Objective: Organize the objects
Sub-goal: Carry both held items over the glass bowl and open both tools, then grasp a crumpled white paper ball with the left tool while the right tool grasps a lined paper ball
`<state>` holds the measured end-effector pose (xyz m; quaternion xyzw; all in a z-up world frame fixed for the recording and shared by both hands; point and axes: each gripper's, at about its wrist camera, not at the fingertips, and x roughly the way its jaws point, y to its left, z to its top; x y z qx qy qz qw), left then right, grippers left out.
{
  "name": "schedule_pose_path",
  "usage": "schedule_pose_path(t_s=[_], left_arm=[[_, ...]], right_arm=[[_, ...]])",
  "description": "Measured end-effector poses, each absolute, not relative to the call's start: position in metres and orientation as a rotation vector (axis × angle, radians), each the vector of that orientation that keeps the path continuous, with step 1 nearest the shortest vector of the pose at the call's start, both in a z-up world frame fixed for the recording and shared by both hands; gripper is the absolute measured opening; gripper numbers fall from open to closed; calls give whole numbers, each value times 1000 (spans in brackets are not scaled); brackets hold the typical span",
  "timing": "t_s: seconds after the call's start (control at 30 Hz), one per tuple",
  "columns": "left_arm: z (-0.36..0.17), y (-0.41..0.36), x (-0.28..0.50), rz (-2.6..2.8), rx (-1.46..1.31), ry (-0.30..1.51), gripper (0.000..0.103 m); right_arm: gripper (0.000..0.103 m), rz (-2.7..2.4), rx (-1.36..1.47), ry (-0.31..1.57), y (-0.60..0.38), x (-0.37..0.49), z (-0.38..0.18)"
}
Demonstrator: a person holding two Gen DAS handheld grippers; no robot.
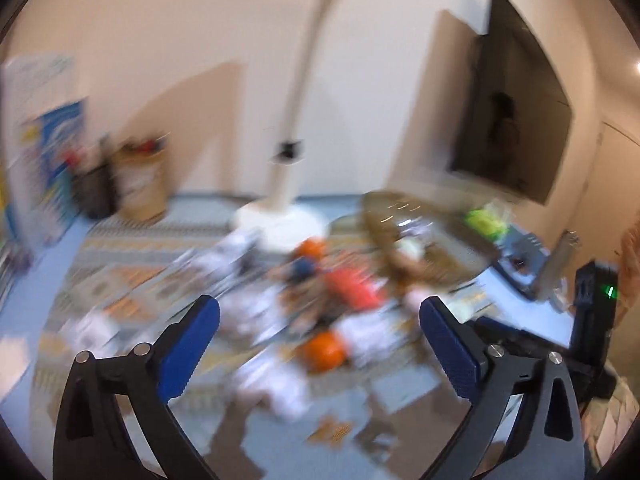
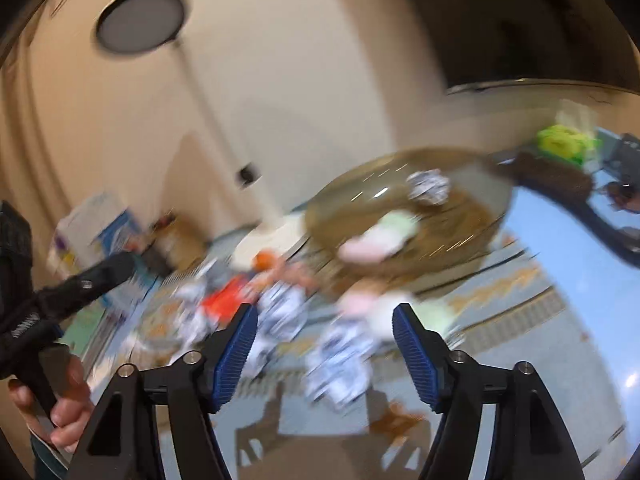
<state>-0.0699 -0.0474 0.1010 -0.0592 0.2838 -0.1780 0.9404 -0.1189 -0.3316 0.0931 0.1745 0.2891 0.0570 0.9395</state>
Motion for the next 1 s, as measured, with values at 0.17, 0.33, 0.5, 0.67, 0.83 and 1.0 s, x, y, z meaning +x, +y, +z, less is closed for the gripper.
schedule_pose_path(t_s=[0.17, 0.33, 0.5, 0.67, 0.83, 1.0], left_arm=[[50, -10, -74, -287, -122, 670, 100], [36, -2, -74, -324, -151, 674, 100], [36, 8, -75, -318, -204, 662, 100], [32, 32, -70, -236, -309, 705, 100], [35, 48, -54, -207, -276, 784, 100], [29, 32, -12, -220, -176, 881, 97]], right_arm=[[70, 224, 365, 670, -286, -106, 66], [70, 194, 275, 727, -260, -97, 49], [70, 189, 278, 757, -263, -90, 42], [70, 185, 298, 753, -265, -91, 42], [70, 205, 225, 734, -250, -94, 47], [70, 369, 196, 758, -208, -92, 56]])
